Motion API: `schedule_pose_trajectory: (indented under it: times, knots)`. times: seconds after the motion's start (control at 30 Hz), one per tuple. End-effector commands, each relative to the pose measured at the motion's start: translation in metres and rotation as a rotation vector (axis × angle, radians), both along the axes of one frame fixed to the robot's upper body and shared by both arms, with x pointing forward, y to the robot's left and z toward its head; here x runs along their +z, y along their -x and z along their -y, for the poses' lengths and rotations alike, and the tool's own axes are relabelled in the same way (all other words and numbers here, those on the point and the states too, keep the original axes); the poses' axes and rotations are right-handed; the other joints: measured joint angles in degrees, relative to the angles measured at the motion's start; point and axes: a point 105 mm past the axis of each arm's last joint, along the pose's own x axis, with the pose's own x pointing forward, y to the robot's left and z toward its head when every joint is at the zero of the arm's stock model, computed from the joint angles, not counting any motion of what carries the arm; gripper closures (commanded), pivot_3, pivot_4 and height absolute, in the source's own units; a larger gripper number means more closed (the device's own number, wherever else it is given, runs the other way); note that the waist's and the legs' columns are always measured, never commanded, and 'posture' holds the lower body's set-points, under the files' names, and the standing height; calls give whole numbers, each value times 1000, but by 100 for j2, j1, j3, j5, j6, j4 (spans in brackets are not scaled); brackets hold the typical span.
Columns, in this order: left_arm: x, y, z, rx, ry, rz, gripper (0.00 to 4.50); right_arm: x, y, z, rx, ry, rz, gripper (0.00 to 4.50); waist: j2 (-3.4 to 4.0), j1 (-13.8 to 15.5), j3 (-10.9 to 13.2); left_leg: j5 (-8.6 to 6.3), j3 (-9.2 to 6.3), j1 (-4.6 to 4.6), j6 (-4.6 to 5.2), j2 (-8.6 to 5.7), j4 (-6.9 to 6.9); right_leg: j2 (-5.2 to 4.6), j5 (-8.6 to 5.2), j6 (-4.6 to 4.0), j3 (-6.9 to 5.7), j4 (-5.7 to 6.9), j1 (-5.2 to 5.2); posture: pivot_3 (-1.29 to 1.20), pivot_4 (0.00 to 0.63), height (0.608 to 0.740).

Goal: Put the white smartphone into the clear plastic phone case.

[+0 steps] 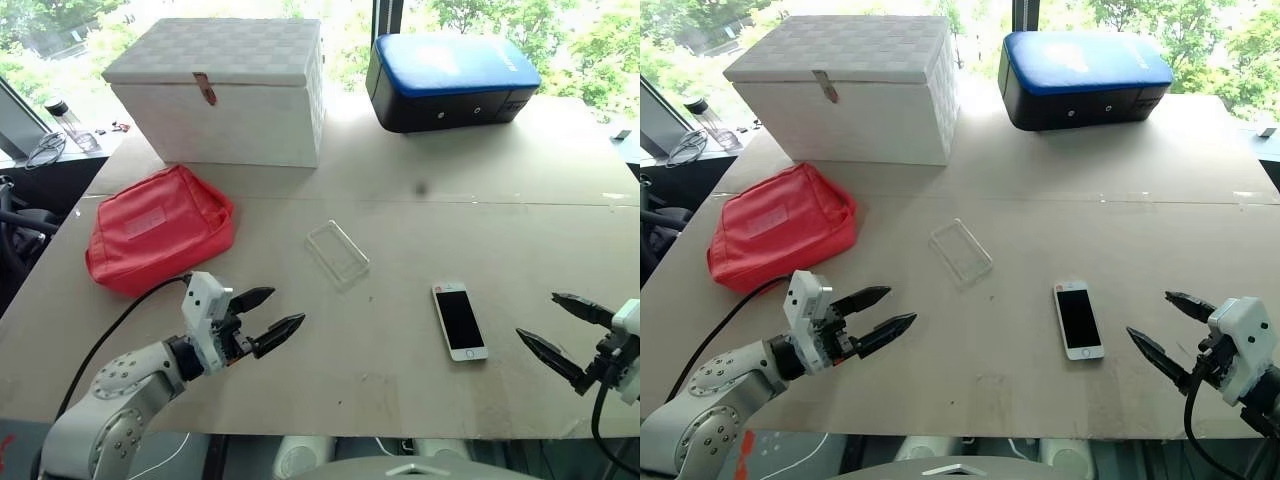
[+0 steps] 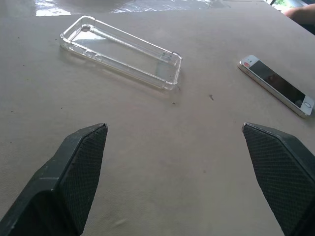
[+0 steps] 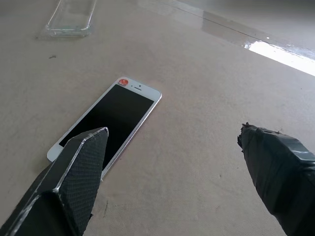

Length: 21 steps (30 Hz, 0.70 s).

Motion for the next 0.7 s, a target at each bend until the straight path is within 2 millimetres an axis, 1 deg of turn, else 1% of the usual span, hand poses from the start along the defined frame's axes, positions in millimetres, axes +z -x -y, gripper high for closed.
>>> schedule_pose_trajectory:
  times: [0.03, 0.1, 0.17, 0.27, 0.37, 0.4, 0.5, 0.53, 0.63, 0.7]
  knots:
    - [8, -7, 2, -28, -7, 39, 35, 3, -1, -2, -7, 4, 40, 0, 0, 5, 0, 0, 0, 0, 0, 0, 0, 0, 0, 0, 0, 0, 0, 0, 150, 740]
    - [11, -18, 2, -31, -13, 57, 35, 1, -3, -4, -17, 4, 61, 0, -1, 39, 0, 0, -4, 0, 0, 0, 1, 1, 0, 0, -7, 1, 0, 0, 150, 740]
    - [16, -26, 3, -43, -20, 80, 35, 5, -2, -11, 3, -2, 88, 0, 1, 54, -1, 0, -5, 1, 0, -1, 2, 2, 0, 0, -8, 4, 1, 0, 150, 740]
    - [20, -35, 6, -108, -49, 93, 35, 15, -3, -24, 36, -37, 131, 0, 3, 33, -2, 1, -2, 3, 0, -2, 6, 3, 0, 0, -4, 9, 1, 0, 150, 740]
    - [30, -55, 1, -163, -84, 130, 35, 27, -1, -41, 92, -96, 153, 0, 1, 10, -1, 2, -2, 3, 0, -2, 6, 12, 0, 0, -2, 17, 1, 0, 150, 740]
    - [33, -62, 1, -193, -108, 148, 35, 30, 1, -47, 116, -110, 152, 0, 1, 5, -1, 2, -3, 3, 0, 0, 7, 19, 0, -1, -3, 20, 1, 0, 150, 740]
    - [33, -75, 5, -370, -234, 191, 35, 32, 10, -68, 212, -133, 115, 0, 0, 16, -1, 3, -3, 6, 0, -1, 8, 36, 0, -2, -4, 32, 1, 0, 150, 740]
    - [33, -84, 7, -417, -264, 188, 35, 32, 12, -71, 223, -127, 113, 0, 0, 15, -1, 3, -2, 6, 0, -3, 9, 39, 0, -2, -4, 34, 1, 0, 150, 740]
    - [36, -104, 13, -529, -294, 179, 35, 31, 13, -72, 197, -118, 119, 0, -7, 16, -2, 3, 4, 4, 1, -7, 13, 40, 1, -2, -8, 35, 1, 0, 150, 740]
    - [32, -116, 18, -621, -357, 191, 35, 32, 18, -72, 189, -107, 116, 0, -10, 19, 0, 4, 8, 3, 2, -11, 21, 40, 2, 1, -11, 36, 1, 0, 150, 740]
